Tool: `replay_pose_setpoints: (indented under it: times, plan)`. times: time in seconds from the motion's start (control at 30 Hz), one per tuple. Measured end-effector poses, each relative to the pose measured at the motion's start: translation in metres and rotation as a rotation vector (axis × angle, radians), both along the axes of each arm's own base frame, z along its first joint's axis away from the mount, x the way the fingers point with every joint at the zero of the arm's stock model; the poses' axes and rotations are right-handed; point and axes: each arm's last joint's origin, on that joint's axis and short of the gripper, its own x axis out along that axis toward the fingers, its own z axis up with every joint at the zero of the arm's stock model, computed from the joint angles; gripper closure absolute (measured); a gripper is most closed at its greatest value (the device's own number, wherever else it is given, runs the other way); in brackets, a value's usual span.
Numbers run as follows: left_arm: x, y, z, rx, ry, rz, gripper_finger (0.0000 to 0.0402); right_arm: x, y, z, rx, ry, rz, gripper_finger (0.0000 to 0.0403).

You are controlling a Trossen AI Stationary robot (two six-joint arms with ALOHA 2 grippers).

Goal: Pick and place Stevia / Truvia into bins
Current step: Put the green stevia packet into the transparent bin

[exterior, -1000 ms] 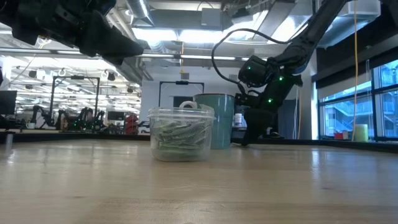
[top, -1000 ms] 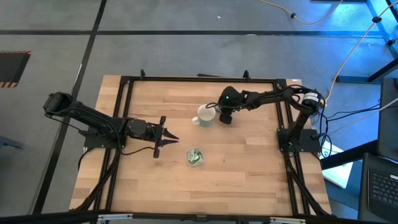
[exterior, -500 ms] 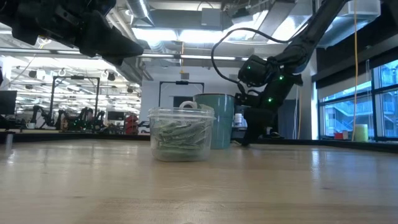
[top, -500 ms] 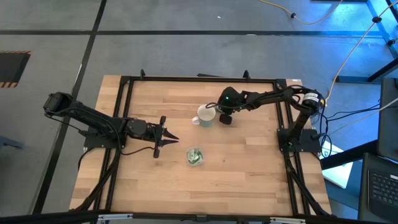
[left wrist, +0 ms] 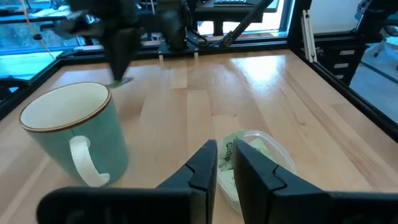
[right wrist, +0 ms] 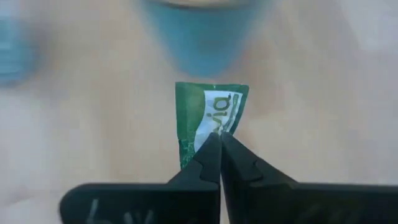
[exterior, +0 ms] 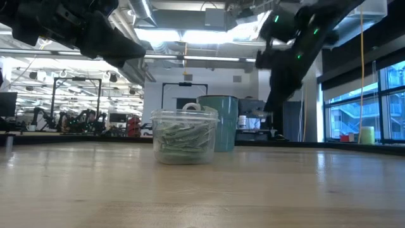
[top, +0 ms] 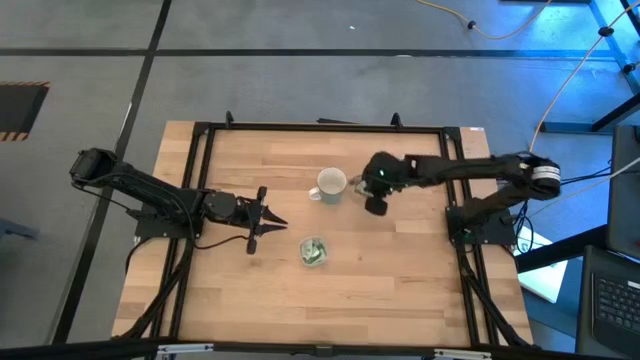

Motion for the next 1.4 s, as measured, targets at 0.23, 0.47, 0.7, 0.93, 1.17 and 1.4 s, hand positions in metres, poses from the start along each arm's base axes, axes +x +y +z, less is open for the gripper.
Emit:
replay_pose_setpoints:
  times: [0.23,0.47,0.7,0.93,1.17,1.4]
  plan:
    - [0.0,0.0,0.0,-0.016,0.003,0.004,0.0354,0.004,0.071,0.026,0.064,-0.155,0.16,0.0403]
    - [0.0,0.0,0.001,-0.017,-0.008,0.007,0.0354,0.038,0.114,0.033,0.039,-0.239,0.349,0.0403]
    - [0.0,0.0,0.001,-0.024,-0.006,0.009,0.0354,0.09,0.134,0.032,-0.029,-0.216,0.466,0.0403]
    - [0.0,0.0,0.001,-0.023,-0.004,0.009,0.0354,0.126,0.152,0.01,-0.063,-0.111,0.55,0.0403]
    - [0.0,0.0,0.0,-0.026,-0.001,0.01,0.0354,0.143,0.157,-0.018,-0.059,-0.05,0.554,0.0403]
    - [0.0,0.0,0.0,-0.025,0.003,0.009,0.0354,0.146,0.158,-0.03,-0.058,-0.02,0.555,0.0403]
